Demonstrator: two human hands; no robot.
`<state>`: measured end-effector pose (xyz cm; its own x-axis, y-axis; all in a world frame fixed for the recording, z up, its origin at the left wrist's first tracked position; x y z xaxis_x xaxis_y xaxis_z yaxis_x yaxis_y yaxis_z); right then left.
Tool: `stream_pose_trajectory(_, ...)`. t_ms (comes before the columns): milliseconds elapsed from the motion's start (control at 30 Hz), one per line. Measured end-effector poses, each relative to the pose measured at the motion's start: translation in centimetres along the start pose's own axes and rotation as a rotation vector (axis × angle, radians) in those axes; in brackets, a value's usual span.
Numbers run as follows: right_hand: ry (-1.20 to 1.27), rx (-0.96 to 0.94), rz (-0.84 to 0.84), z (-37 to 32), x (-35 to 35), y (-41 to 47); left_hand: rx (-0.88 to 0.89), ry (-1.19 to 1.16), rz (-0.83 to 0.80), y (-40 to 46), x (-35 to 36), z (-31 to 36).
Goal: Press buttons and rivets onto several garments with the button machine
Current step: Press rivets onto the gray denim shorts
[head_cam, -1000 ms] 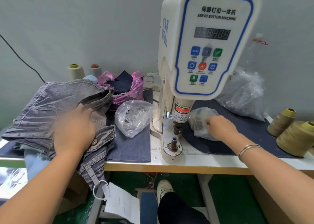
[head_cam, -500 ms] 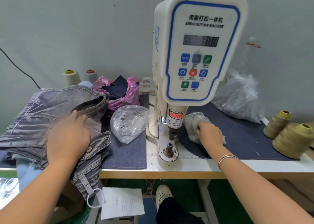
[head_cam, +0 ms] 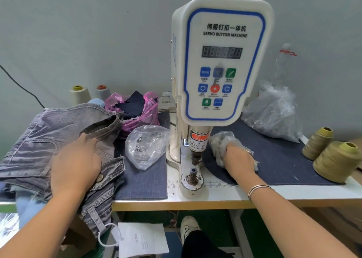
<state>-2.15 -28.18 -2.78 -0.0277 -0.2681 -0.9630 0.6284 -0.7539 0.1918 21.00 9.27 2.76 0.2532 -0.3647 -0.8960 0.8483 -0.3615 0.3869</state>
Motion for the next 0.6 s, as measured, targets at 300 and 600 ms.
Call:
stream_pose_trajectory(300,0.612,0.173,-0.149,3.1,-0.7,-0.1,-0.011,0.025,-0.044,-0.2,0.0,0.1)
stream_pose_trajectory(600,1.364,0.265,0.007,1.8,-6.5,-5.6,0.006,0.018,-0.038,-0.3,-0.1,0.4)
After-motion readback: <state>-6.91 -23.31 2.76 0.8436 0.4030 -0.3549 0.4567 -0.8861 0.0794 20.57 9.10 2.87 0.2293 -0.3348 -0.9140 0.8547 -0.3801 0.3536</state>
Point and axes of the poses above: each hand's wrist, its own y-axis towards the middle knuckle, its own x-axis out of the palm, z = x × y, the point moved 10 cm from there along y, towards the middle knuckle, and after that the axes turned 6 degrees about -y, right-handed, at the moved point
